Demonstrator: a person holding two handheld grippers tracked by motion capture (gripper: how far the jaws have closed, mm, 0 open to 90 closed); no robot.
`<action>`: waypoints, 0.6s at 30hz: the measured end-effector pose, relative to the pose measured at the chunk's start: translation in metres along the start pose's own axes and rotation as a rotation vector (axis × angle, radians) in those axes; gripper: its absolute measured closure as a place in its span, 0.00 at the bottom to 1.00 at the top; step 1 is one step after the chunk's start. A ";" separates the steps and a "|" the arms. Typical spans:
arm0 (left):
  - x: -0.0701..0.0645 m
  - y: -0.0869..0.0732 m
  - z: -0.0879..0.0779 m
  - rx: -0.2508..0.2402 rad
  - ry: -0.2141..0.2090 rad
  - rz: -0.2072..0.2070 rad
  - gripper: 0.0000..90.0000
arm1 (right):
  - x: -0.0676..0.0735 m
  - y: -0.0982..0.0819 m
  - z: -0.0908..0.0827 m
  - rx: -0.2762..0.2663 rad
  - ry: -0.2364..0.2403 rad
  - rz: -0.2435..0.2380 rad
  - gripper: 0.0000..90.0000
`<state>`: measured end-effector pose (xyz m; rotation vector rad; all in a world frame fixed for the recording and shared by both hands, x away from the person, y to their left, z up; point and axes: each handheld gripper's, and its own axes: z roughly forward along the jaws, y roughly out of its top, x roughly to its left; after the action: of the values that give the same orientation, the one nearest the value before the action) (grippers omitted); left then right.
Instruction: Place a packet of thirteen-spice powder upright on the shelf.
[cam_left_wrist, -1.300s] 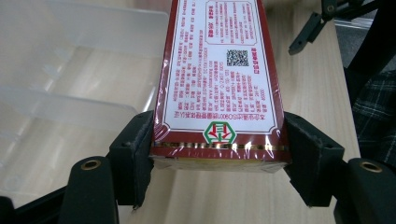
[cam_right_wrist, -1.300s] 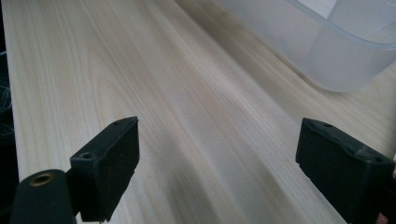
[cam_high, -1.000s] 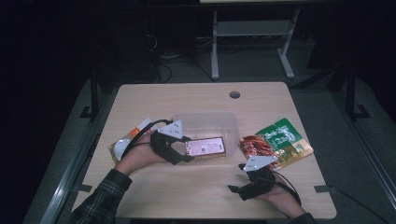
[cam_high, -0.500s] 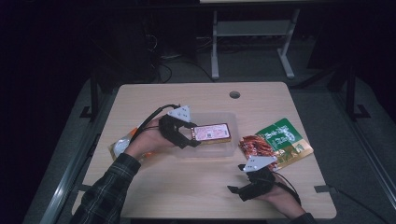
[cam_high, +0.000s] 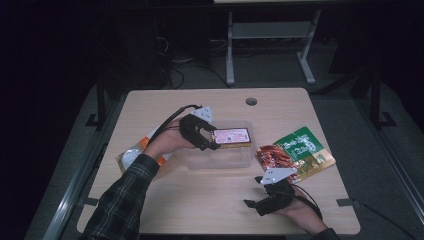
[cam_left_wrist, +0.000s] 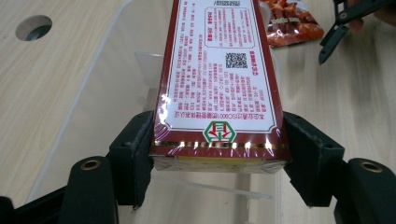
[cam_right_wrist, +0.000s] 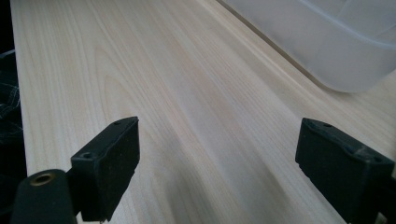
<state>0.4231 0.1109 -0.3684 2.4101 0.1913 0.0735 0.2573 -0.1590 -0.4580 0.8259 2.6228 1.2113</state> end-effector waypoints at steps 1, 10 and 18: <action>0.001 0.001 0.001 0.008 0.000 0.007 0.36 | 0.000 0.000 0.000 -0.001 0.000 -0.001 0.15; 0.004 0.004 0.005 -0.009 -0.012 -0.008 0.36 | 0.000 0.000 0.000 -0.001 0.001 0.000 0.15; 0.005 0.007 0.006 -0.026 -0.008 -0.003 0.35 | 0.000 0.000 0.000 -0.001 -0.001 0.001 0.15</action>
<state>0.4290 0.1026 -0.3689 2.3837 0.1883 0.0642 0.2574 -0.1589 -0.4581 0.8274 2.6215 1.2119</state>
